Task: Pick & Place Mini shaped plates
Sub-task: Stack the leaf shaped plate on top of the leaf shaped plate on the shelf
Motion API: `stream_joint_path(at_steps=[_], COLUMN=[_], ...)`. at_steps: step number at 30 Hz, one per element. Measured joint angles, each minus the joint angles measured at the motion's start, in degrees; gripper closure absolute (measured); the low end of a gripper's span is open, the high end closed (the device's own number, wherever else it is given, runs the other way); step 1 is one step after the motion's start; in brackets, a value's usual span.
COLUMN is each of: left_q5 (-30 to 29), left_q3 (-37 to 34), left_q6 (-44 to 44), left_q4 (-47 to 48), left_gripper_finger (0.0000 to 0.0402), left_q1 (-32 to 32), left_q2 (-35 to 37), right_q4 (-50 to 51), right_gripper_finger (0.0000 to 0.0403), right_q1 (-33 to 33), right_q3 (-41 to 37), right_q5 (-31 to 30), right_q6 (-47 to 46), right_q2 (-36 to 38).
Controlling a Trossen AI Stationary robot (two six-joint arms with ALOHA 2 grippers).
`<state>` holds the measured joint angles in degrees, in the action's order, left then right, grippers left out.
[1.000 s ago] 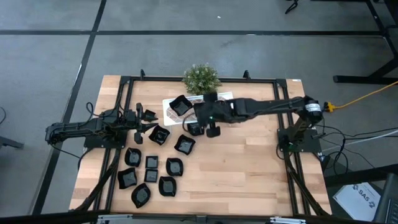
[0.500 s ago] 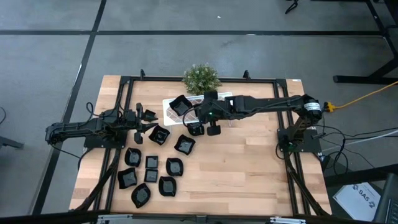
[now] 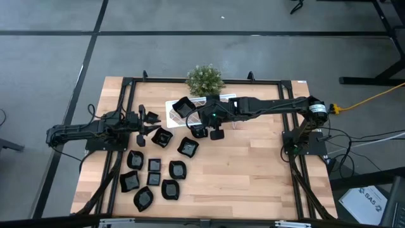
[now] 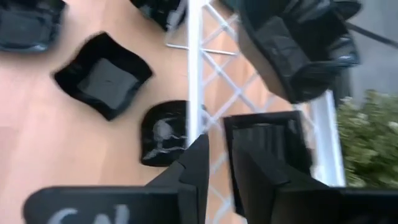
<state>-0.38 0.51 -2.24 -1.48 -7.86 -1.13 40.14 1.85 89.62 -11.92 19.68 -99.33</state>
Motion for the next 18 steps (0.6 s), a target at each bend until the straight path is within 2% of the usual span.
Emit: stream_joint_path(at_steps=[5, 9, 18], left_q5=[0.0, 0.0, 0.0], left_q3=[0.0, 0.0, 0.0], left_q6=[0.0, 0.0, 0.0], left_q4=[0.0, 0.0, 0.0], left_gripper_finger=[0.0302, 0.0302, 0.0302], left_q1=[0.0, 0.0, 0.0], left_q2=[0.0, 0.0, 0.0], right_q4=[2.3, 3.0, 5.9], right_gripper_finger=[0.0312, 0.0303, 0.0302], right_q1=[-0.8, -2.6, -10.6], right_q3=[1.9, 4.6, 5.9], right_q5=[1.0, 1.5, 5.9], right_q6=[-1.0, -5.5, -8.0], right_q2=[0.0, 0.1, 0.1])
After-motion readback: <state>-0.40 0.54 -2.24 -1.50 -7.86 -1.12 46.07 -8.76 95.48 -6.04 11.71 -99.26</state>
